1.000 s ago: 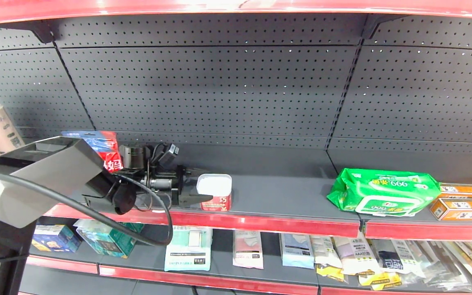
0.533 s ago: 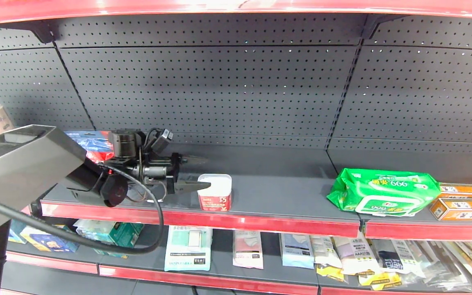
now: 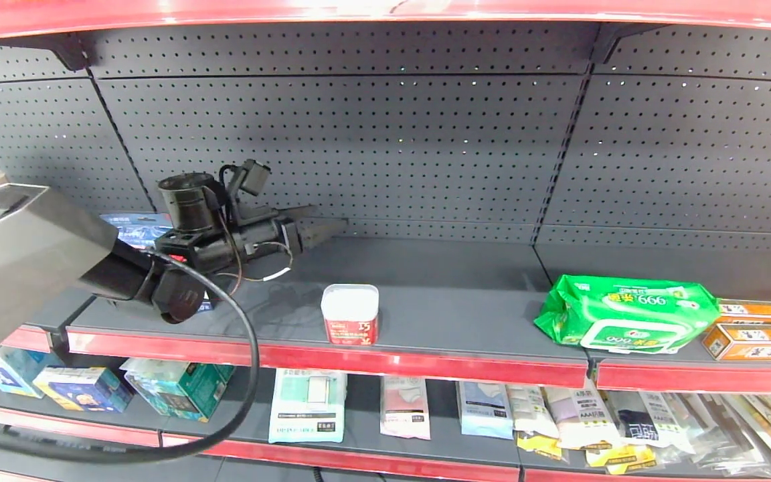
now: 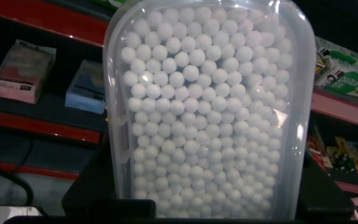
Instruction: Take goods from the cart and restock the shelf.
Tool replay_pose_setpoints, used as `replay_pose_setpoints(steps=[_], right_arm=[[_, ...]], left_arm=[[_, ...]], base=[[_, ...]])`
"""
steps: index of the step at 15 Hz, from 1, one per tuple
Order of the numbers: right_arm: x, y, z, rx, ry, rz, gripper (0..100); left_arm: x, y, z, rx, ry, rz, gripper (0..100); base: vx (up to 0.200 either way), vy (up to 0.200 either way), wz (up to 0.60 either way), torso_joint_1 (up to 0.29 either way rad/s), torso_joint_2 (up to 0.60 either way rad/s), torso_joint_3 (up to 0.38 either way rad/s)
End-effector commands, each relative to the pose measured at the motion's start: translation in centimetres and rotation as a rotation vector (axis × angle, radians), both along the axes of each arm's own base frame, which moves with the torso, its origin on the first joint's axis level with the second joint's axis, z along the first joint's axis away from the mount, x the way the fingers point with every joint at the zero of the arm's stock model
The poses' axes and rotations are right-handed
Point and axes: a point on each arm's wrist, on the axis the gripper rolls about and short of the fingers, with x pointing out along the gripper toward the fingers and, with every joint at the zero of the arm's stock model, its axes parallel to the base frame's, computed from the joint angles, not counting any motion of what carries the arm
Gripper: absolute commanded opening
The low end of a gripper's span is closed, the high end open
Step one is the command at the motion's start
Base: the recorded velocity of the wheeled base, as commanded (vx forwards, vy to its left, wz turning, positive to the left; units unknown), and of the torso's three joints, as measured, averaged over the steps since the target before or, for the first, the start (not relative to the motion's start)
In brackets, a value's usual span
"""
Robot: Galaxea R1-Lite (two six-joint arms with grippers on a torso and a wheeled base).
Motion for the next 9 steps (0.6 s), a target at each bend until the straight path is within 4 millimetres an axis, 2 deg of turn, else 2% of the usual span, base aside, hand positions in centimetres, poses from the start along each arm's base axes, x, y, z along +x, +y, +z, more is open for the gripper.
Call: replay_pose_setpoints(steps=[1, 2, 3, 4, 5, 6, 7, 9], right_arm=[[0.0, 0.0, 0.0, 0.002, -0.005, -0.002, 0], [-0.1, 0.0, 0.0, 0.004, -0.010, -0.003, 0], [-0.1, 0.0, 0.0, 0.004, -0.010, -0.003, 0], [-0.1, 0.0, 0.0, 0.030, -0.016, -0.010, 0], [-0.1, 0.0, 0.0, 0.042, -0.018, -0.013, 0], [-0.2, 0.0, 0.0, 0.043, -0.028, -0.024, 0], [-0.2, 0.1, 0.0, 0.042, -0.033, -0.036, 0], [-0.2, 0.1, 0.0, 0.058, -0.032, -0.036, 0]], left_arm=[[-3.2, -0.7, 4.5, -0.030, 0.035, 0.136, 100], [-5.0, 0.0, 6.5, -0.002, 0.114, 0.201, 100], [-5.0, 0.0, 6.5, -0.002, 0.114, 0.201, 100], [-7.4, 1.2, 9.2, 0.075, 0.233, 0.441, 100], [-7.8, 1.5, 9.5, 0.089, 0.230, 0.535, 100], [-9.1, 2.1, 10.4, 0.112, 0.191, 0.648, 100], [-11.3, 2.7, 11.5, 0.121, 0.150, 0.665, 100], [-15.8, 3.8, 12.6, 0.140, 0.145, 0.656, 100]], base=[[0.000, 0.000, 0.00, 0.000, 0.00, 0.000], [0.000, 0.000, 0.00, 0.000, 0.00, 0.000], [0.000, 0.000, 0.00, 0.000, 0.00, 0.000], [0.000, 0.000, 0.00, 0.000, 0.00, 0.000], [0.000, 0.000, 0.00, 0.000, 0.00, 0.000], [0.000, 0.000, 0.00, 0.000, 0.00, 0.000], [0.000, 0.000, 0.00, 0.000, 0.00, 0.000], [0.000, 0.000, 0.00, 0.000, 0.00, 0.000]])
